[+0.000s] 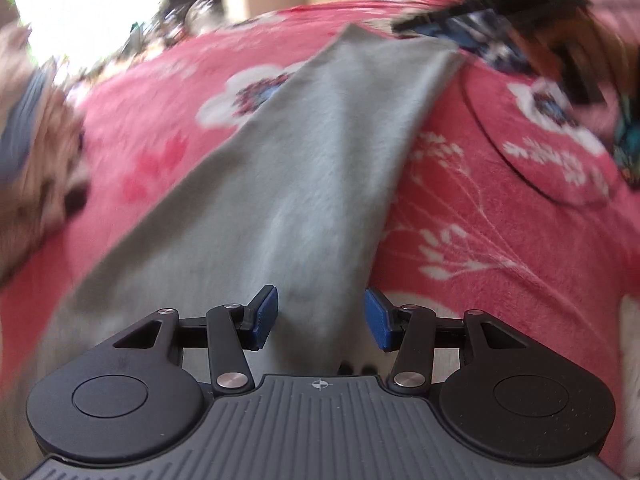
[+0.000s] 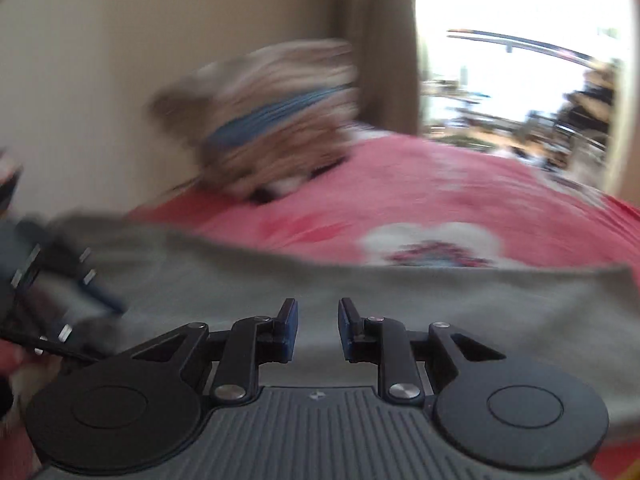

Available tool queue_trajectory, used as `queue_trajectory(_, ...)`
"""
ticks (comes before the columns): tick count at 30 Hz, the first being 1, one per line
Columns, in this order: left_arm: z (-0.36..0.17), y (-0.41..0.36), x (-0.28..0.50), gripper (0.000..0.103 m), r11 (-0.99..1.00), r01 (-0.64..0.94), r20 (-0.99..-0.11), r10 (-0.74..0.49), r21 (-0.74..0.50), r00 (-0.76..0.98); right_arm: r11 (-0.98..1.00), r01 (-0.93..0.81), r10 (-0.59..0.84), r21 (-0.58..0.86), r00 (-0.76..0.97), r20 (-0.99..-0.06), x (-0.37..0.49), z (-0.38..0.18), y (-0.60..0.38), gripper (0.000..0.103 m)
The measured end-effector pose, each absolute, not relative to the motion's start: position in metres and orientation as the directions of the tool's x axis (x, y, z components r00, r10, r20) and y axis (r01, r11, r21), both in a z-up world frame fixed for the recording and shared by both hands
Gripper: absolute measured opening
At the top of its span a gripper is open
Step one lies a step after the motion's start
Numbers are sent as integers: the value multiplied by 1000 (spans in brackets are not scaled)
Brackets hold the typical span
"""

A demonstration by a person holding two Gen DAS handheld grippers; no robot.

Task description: Fold clothes

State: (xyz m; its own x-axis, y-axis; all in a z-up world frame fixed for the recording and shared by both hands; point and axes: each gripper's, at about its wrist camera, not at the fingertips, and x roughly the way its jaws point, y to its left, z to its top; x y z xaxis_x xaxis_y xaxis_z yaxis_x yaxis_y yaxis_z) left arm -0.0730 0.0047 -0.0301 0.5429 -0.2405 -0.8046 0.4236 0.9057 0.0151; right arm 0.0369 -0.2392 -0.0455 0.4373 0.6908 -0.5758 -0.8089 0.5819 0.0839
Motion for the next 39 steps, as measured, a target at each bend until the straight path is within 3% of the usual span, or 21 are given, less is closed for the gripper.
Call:
queue_trajectory(5, -33, 46, -80, 48, 961, 250, -799, -241, -118, 550, 445, -890, 688, 94, 272, -673, 6, -90, -196, 20)
queue_trajectory(10, -51, 80, -85, 51, 977, 125, -821, -214, -174, 530, 550, -833, 587, 57, 337, -736, -6, -100, -223, 17)
queue_trajectory(13, -48, 87, -86, 51, 974, 115, -814, -225, -193, 535, 559, -829, 555, -22, 394, -732, -13, -83, -223, 19)
queue_trajectory(21, -31, 87, -78, 51, 951, 160, -744, -306, -263, 594, 506, -860, 687, 58, 362, -630, -10, -72, -172, 19)
queue_trajectory(25, -43, 82, -70, 51, 968, 130, -763, -251, -217, 596, 534, -844, 602, 41, 346, -720, -9, -107, -167, 18)
queue_trajectory(28, -67, 73, -72, 52, 983, 149, -800, -171, -103, 575, 588, -799, 634, 125, 360, -684, -10, -107, -185, 18)
queue_trajectory(31, -69, 63, -80, 52, 984, 177, -784, -133, -30, 607, 589, -802, 661, 103, 404, -633, -15, -91, -192, 19)
queue_trajectory(36, -67, 67, -76, 53, 985, 161, -791, -142, -56, 595, 663, -747, 591, 54, 477, -651, 1, -108, -199, 18)
queue_trajectory(39, -70, 72, -75, 53, 985, 145, -788, -158, -88, 595, 726, -680, 580, 103, 526, -622, 16, -113, -221, 16)
